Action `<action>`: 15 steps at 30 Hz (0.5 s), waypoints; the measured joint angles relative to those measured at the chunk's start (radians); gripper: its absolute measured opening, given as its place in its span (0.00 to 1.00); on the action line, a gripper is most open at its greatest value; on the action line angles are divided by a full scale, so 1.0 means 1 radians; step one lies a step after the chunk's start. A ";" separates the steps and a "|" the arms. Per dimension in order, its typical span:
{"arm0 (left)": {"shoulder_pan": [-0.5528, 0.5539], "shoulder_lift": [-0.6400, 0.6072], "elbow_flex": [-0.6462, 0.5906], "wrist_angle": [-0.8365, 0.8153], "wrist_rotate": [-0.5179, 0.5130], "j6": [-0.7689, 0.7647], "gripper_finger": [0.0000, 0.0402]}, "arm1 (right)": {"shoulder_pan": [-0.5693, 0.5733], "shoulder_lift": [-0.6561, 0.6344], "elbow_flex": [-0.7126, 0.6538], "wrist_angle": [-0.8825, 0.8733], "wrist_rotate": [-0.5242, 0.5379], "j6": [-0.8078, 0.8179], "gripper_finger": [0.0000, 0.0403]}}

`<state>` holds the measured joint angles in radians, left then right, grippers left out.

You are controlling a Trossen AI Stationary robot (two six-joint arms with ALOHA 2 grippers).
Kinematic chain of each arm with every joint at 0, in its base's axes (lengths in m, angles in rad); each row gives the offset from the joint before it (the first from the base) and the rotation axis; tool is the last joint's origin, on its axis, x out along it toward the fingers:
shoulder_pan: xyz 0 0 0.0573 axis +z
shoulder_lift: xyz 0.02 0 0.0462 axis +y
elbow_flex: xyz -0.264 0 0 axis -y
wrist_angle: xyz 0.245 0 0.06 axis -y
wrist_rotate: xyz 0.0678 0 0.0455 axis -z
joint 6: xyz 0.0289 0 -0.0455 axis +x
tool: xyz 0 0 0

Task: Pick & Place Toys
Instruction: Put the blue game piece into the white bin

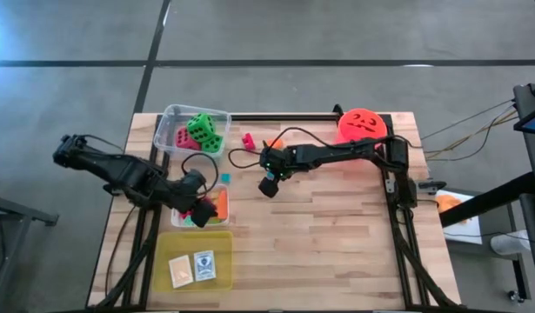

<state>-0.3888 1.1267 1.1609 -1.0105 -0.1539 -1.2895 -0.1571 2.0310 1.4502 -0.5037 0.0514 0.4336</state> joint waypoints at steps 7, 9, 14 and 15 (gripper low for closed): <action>-0.026 -0.014 0.001 0.001 -0.005 -0.013 0.61 | -0.027 0.002 0.000 0.013 -0.020 -0.049 0.83; -0.026 -0.020 0.000 0.001 -0.011 -0.015 0.61 | -0.035 0.002 0.000 0.014 -0.023 -0.049 0.83; -0.026 -0.026 0.000 0.005 -0.011 -0.004 0.61 | -0.070 0.006 0.000 0.014 -0.026 -0.051 0.83; -0.026 -0.026 0.000 0.004 -0.011 -0.004 0.61 | -0.077 0.011 0.001 0.014 -0.026 -0.047 0.83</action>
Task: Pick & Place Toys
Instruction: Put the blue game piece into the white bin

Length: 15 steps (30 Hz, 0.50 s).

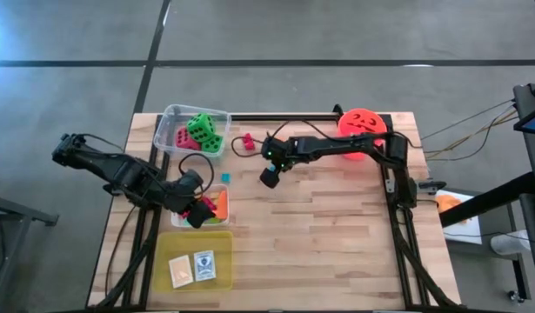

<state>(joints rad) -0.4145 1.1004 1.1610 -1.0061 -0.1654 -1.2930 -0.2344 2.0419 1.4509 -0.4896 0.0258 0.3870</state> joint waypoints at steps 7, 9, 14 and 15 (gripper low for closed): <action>0.000 0.000 0.000 0.006 0.000 0.003 0.61 | -0.010 0.051 0.012 0.009 0.034 0.011 0.83; 0.000 0.000 0.000 0.012 0.001 0.003 0.61 | -0.009 0.062 0.021 0.002 0.030 0.034 0.83; -0.001 0.000 0.000 0.020 0.012 0.002 0.61 | 0.008 0.058 0.021 -0.003 0.030 0.061 0.83; -0.001 0.000 0.000 0.020 0.013 0.003 0.61 | 0.011 0.055 0.021 -0.004 0.026 0.059 0.83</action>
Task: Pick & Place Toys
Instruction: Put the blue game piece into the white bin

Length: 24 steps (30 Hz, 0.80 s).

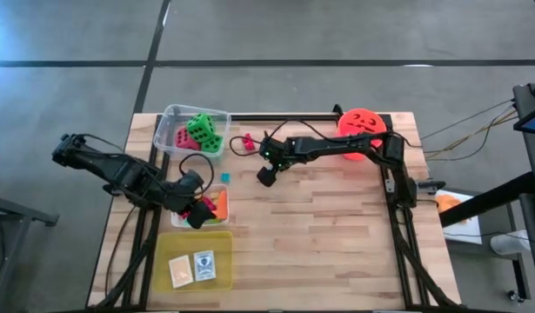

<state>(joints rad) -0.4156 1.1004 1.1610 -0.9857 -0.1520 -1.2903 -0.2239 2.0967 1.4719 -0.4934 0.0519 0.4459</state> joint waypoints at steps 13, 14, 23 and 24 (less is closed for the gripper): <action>0.000 0.000 -0.001 0.004 0.006 0.000 0.61 | 0.006 -0.037 -0.010 -0.057 -0.003 -0.016 0.83; 0.000 0.000 -0.001 0.006 0.006 0.000 0.61 | 0.006 -0.037 -0.008 -0.056 -0.005 -0.015 0.83; 0.000 0.000 -0.001 0.013 0.006 -0.011 0.61 | 0.014 -0.004 -0.008 -0.053 -0.004 -0.008 0.83; 0.000 0.000 -0.001 0.014 0.006 -0.011 0.61 | 0.017 0.000 -0.008 -0.053 -0.003 -0.007 0.83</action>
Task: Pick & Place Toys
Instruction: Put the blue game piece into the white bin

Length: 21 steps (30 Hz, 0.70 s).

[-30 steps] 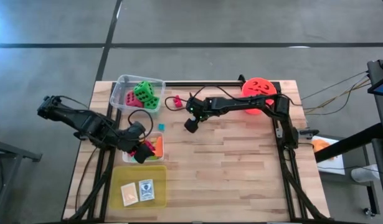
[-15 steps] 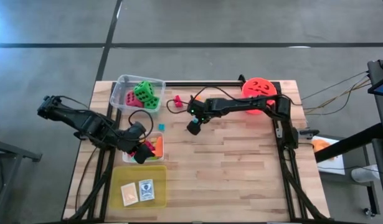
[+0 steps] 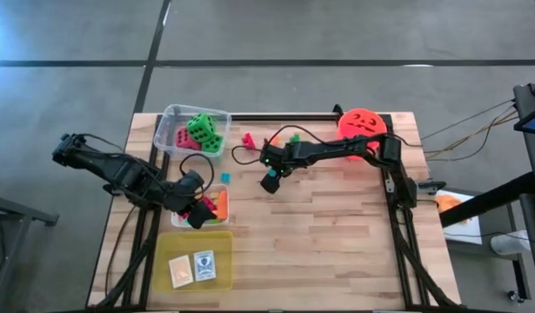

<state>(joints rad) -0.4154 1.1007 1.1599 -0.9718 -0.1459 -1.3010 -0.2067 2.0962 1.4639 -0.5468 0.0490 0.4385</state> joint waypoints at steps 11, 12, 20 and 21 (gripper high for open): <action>0.000 0.000 0.000 0.004 0.000 -0.016 0.61 | 0.032 0.002 0.000 -0.005 0.063 0.003 0.60; 0.000 0.000 0.000 0.004 0.000 -0.018 0.61 | 0.031 0.002 0.000 -0.005 0.064 0.003 0.55; 0.000 0.000 0.000 0.010 0.000 -0.035 0.61 | 0.030 0.001 -0.001 -0.005 0.066 0.005 0.31; 0.000 0.000 0.000 0.010 0.000 -0.035 0.61 | 0.030 0.001 -0.001 -0.005 0.066 0.005 0.30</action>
<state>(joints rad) -0.4152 1.1007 1.1599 -0.9615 -0.1457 -1.3357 -0.1768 2.0975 1.4628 -0.5514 0.1150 0.4438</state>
